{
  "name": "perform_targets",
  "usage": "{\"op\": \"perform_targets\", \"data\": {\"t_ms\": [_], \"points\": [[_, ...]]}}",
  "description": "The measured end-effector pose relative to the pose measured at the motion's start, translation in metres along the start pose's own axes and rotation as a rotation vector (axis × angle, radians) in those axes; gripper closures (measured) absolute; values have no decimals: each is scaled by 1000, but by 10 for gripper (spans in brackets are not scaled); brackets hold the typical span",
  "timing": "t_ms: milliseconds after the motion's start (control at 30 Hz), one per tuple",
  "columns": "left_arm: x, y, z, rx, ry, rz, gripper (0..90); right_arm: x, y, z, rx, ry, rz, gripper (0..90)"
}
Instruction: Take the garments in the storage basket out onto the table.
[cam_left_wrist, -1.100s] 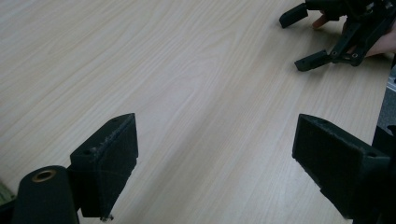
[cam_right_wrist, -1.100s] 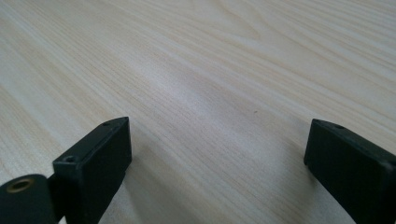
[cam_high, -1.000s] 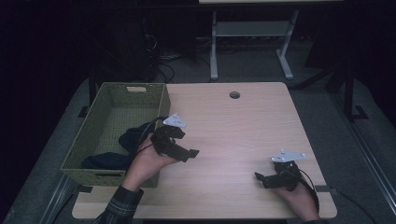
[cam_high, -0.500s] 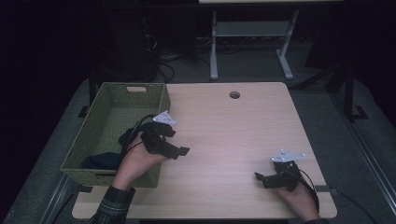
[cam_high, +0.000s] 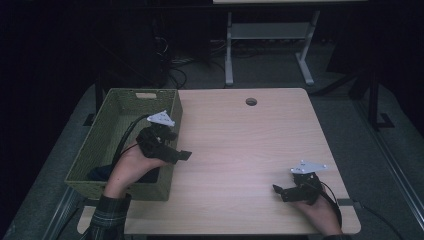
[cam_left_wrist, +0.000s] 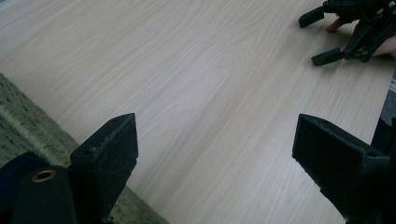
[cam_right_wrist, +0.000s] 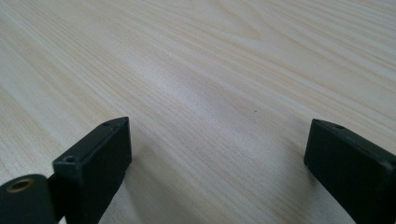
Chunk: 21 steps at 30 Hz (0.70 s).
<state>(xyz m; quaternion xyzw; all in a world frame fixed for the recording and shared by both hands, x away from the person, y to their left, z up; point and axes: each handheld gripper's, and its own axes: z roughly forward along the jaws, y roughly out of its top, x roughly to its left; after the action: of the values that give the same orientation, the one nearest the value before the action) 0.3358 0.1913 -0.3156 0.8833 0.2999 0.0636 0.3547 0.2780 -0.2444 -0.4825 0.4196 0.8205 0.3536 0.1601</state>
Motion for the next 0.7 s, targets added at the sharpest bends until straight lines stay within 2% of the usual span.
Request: {"op": "perform_targets", "data": {"t_ms": [233,700], "points": [[11,-10,-7,8,13,-20,140,0,0,0,0,0,0,71],[23,-23,-26,12,80,-60,141,0,0,0,1,0,-1,71]]}}
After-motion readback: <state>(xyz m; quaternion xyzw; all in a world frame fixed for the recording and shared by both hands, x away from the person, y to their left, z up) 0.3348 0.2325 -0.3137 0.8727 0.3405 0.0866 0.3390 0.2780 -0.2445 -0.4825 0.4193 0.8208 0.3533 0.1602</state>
